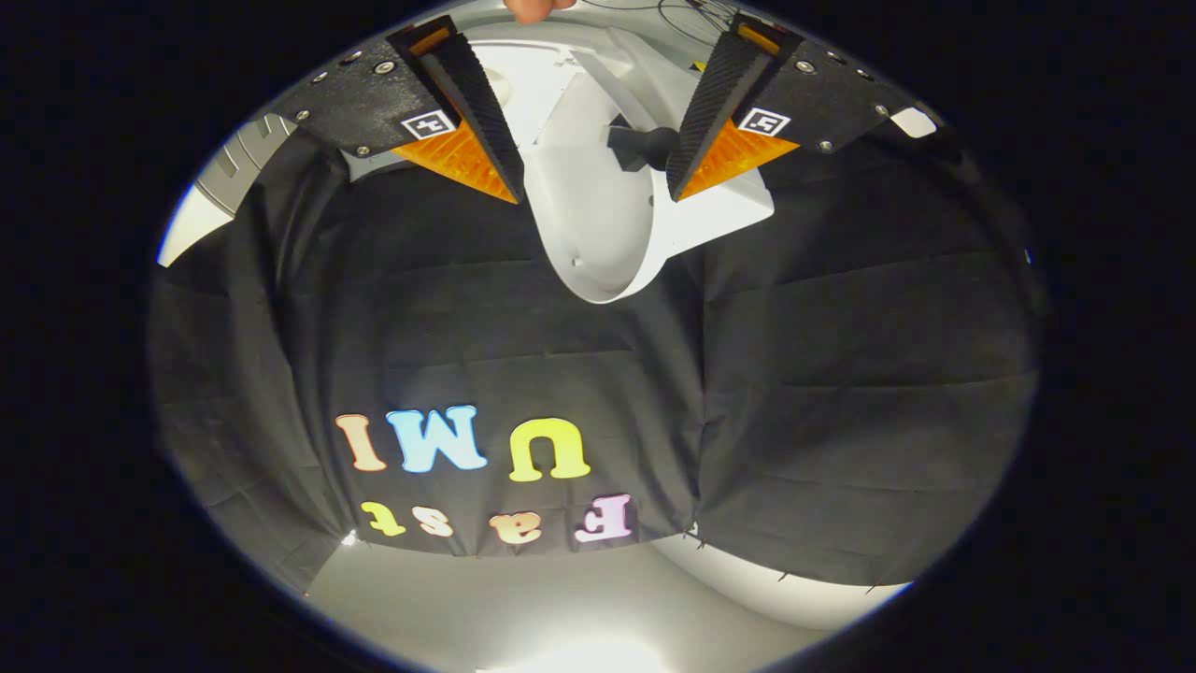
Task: Open the toilet lid.
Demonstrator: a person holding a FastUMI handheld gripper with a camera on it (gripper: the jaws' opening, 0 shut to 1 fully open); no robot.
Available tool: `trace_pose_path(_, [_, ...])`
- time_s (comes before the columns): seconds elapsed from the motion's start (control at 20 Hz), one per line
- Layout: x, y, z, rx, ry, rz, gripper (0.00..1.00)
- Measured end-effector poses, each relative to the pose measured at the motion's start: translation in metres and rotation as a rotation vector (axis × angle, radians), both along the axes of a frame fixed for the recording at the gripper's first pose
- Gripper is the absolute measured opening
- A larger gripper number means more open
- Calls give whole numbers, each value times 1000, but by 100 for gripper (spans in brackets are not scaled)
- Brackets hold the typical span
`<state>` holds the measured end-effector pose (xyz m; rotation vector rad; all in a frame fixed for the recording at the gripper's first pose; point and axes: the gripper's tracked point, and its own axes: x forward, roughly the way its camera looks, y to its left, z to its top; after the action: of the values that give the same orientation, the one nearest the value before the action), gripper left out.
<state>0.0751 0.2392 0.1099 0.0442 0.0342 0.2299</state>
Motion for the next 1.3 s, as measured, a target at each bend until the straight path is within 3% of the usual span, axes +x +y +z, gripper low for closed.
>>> trace_pose_path(0.55, [-27,-130,27,5,-105,-112,93])
trace_pose_path(0.95, [-54,-184,0,-40,-122,-173,93])
trace_pose_path(1.3, [-65,-223,-25,2,-97,-228,93])
